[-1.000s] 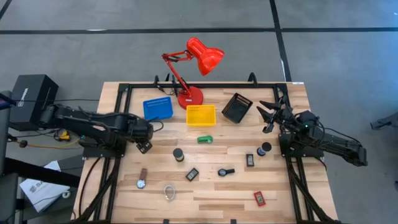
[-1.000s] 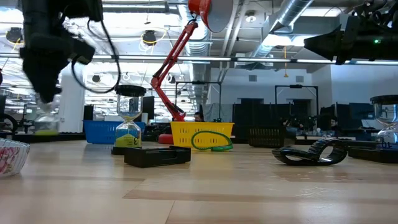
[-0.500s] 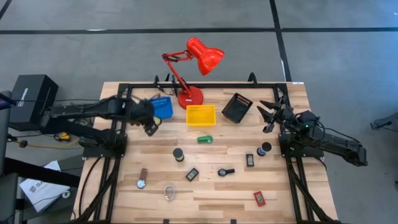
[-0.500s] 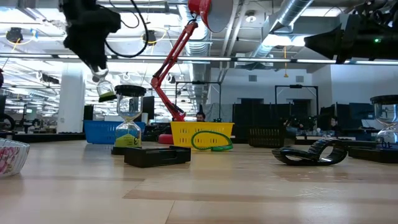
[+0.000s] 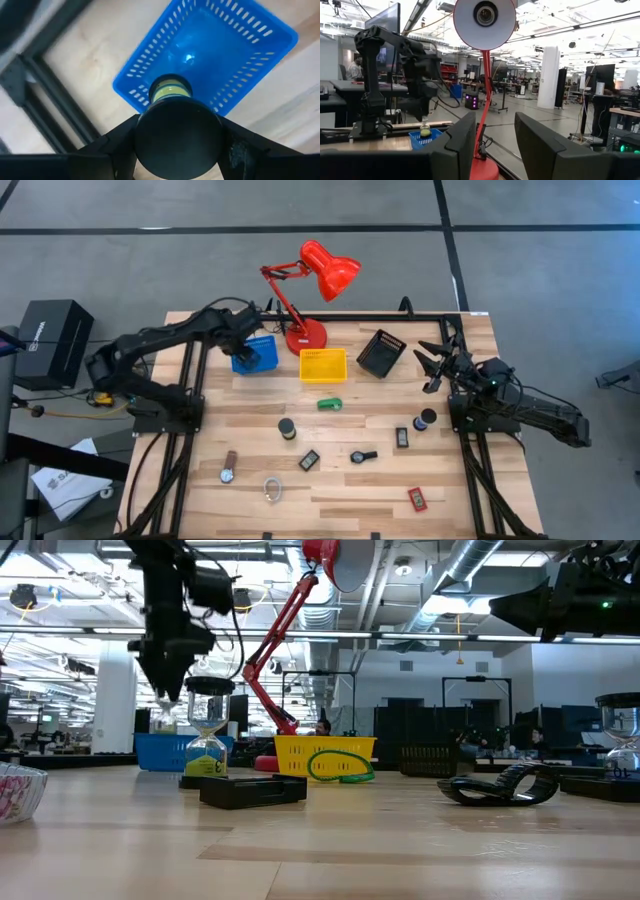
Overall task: Pick & Place Office items
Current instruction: Put the top light green hourglass into the blue bin
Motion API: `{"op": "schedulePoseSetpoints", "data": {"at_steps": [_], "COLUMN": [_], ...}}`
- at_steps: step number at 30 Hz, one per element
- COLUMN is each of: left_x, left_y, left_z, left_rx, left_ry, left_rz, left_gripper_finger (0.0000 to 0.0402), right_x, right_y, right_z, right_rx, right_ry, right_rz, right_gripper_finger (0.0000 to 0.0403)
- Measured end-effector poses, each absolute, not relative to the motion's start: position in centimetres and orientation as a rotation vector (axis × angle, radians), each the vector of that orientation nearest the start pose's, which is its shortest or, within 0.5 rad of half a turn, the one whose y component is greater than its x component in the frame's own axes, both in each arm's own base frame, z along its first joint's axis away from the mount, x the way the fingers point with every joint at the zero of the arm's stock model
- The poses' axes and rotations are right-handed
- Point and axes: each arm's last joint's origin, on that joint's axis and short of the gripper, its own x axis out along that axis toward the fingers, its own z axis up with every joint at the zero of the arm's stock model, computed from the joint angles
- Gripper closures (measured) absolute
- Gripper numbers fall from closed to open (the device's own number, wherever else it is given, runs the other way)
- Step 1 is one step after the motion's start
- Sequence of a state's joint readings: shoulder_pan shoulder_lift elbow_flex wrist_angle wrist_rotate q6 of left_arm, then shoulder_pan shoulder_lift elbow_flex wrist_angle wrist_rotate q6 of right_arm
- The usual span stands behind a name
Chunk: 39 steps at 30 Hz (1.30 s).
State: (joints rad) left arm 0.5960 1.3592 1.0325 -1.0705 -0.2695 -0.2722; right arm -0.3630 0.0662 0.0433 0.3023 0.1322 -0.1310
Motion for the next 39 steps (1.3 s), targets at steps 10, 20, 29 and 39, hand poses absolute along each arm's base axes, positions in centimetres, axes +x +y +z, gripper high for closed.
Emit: {"op": "schedulePoseSetpoints", "data": {"at_steps": [10,20,29,39], "left_x": [17.7,17.1,16.8,16.9], "left_y": [16.8,17.4,17.2,17.6], "left_z": [23.6,21.7,20.9,21.1], "left_rx": [-0.576,-0.621,-0.614,-0.523], "left_ry": [1.292,1.266,1.292,1.287], "left_rz": [0.900,0.895,0.881,0.928], "left_gripper_finger": [0.0188,0.0188,0.0170,0.0140], "right_x": [8.8,8.8,8.8,8.8], "right_y": [-3.7,-3.7,-3.7,-3.7], "right_z": [20.2,20.2,20.2,20.2], "right_rx": [-0.111,-0.108,-0.108,-0.108], "right_ry": [-0.258,-0.259,-0.258,-0.259], "right_rz": [-0.501,-0.500,-0.500,-0.500], "right_gripper_finger": [0.0274,0.0274,0.0274,0.0274]}}
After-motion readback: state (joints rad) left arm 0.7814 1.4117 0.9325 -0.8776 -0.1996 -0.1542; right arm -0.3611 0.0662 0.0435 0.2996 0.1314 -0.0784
